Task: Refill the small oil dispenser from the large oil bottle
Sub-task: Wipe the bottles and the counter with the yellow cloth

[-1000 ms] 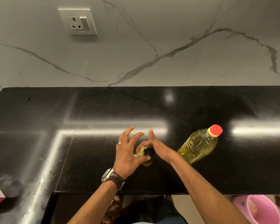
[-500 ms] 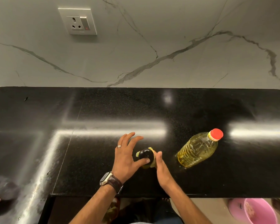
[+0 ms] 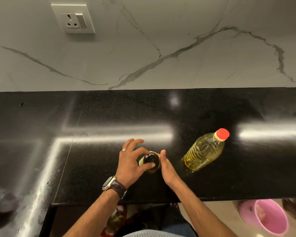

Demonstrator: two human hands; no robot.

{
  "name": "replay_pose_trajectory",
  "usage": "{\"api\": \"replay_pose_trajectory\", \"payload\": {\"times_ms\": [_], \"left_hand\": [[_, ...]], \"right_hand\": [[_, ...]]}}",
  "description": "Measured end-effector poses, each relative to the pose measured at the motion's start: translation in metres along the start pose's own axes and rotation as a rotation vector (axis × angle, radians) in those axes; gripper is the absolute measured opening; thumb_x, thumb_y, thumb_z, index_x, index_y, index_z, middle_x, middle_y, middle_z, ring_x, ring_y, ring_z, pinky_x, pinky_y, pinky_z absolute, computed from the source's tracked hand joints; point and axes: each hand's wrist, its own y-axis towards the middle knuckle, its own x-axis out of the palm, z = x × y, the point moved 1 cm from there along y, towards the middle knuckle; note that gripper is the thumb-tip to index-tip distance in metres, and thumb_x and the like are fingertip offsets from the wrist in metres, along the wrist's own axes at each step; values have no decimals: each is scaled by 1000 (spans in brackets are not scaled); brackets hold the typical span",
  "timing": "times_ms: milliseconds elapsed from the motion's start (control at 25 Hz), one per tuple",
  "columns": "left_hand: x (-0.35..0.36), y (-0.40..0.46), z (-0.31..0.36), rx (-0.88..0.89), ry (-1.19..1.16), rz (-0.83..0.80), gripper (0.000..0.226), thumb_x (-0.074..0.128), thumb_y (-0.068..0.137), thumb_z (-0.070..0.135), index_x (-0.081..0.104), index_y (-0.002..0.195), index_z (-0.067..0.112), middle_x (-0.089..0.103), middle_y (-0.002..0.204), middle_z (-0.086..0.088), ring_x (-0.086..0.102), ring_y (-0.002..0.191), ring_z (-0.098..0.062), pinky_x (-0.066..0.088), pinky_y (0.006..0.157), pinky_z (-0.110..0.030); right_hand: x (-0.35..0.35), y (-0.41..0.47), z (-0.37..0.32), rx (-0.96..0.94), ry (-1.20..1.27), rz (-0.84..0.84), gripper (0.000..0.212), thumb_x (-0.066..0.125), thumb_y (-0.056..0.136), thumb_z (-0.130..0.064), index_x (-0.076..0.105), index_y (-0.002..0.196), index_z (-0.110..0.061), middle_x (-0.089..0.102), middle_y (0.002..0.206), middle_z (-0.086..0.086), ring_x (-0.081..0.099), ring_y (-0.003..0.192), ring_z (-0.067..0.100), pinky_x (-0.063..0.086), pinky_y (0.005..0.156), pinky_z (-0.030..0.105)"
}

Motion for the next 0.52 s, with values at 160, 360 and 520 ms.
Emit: {"api": "replay_pose_trajectory", "payload": {"times_ms": [160,360,520], "left_hand": [[-2,1,3,8,5,-15,36,71,74,63,69,102,42,61,123,21,45,128,-13,44,99,-52],[-10,8,4,52,18,-87,39,72,73,62,73,104,38,66,99,26,51,101,-6,49,84,-43],[-23,26,7,112,66,-198,34,89,71,45,76,102,36,62,92,28,49,95,-8,49,79,-42]], "right_hand": [[13,-31,20,34,127,67,98,24,79,-98,57,144,-34,64,142,-11,53,138,5,34,124,45],[6,-45,7,-50,253,199,68,38,98,-72,64,136,-22,72,132,-1,62,130,14,43,117,41],[-8,-52,3,18,310,370,23,59,104,-21,73,121,-17,79,113,2,73,114,19,55,104,42]]}}
